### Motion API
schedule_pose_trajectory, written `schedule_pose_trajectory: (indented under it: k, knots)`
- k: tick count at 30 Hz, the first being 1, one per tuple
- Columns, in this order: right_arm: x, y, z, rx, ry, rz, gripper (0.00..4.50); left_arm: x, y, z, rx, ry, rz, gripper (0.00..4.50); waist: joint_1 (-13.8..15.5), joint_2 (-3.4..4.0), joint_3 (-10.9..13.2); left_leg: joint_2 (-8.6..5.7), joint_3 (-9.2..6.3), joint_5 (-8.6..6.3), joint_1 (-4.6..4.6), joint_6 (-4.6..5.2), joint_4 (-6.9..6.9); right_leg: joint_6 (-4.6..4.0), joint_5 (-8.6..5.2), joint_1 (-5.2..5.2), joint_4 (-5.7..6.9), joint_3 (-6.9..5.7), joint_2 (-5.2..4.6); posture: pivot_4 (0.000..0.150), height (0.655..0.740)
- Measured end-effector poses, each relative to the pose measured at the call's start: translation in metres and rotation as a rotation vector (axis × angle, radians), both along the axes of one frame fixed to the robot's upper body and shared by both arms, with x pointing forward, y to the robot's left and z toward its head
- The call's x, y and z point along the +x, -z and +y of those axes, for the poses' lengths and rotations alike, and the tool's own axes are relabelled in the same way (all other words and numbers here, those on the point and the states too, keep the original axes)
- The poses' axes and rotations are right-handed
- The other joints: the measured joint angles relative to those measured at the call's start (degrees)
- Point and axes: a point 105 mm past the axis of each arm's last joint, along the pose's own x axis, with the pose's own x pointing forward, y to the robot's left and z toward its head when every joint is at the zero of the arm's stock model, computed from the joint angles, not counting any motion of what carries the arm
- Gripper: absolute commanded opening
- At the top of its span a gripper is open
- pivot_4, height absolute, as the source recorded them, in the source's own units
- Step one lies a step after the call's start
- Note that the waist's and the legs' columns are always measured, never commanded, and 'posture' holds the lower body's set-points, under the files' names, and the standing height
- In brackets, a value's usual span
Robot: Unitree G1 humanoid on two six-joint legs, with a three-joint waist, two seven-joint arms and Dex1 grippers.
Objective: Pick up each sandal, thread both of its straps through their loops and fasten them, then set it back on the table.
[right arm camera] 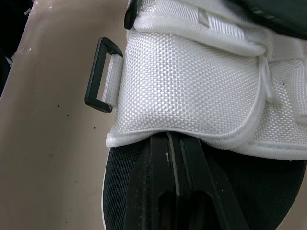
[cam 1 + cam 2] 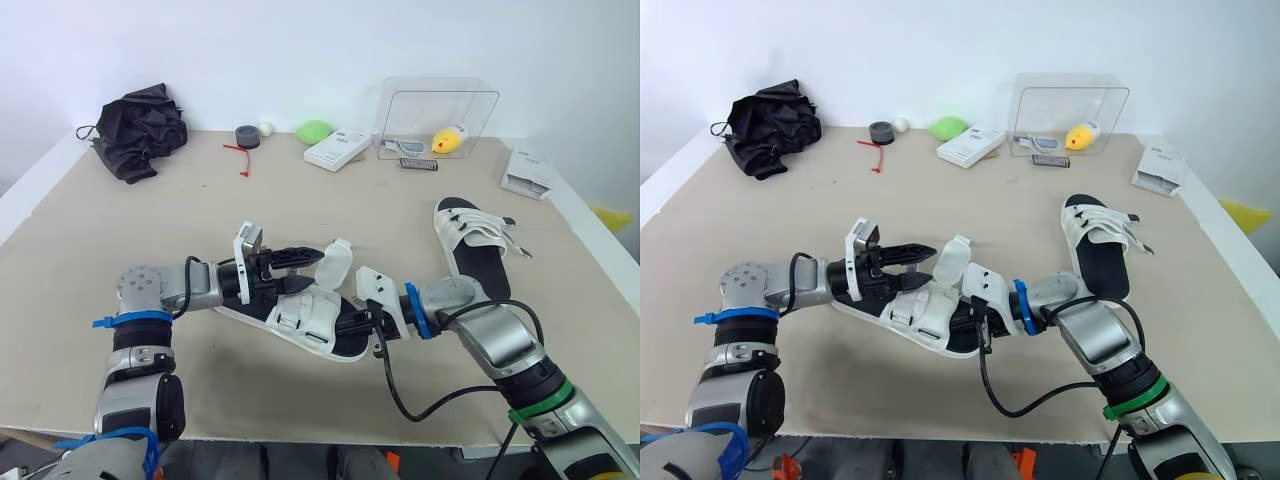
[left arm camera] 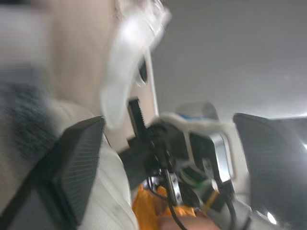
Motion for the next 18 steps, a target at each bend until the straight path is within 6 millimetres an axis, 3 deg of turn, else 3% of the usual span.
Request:
schedule_pose_trajectory:
  k: [12, 18]
  knots:
    - [-0.002, -0.001, 0.001, 0.000, -0.011, 0.002, 0.00, 0.036, -0.002, -0.001, 0.081, -0.078, -0.037, 4.45, -0.44, -0.03, 0.03, 0.07, 0.04, -0.19, -0.13, -0.29, -0.13, 0.06, -0.04, -0.06, -0.31, 0.02, 0.07, 0.150, 0.7400]
    - [-0.003, -0.001, 0.001, 0.005, -0.015, 0.008, 0.00, 0.031, -0.044, -0.010, -0.037, 0.012, -0.134, 4.45, -0.70, -0.13, 0.10, 0.11, 0.04, -0.25, -0.21, -0.35, -0.13, 0.12, -0.08, -0.13, -0.32, 0.02, 0.07, 0.150, 0.7400]
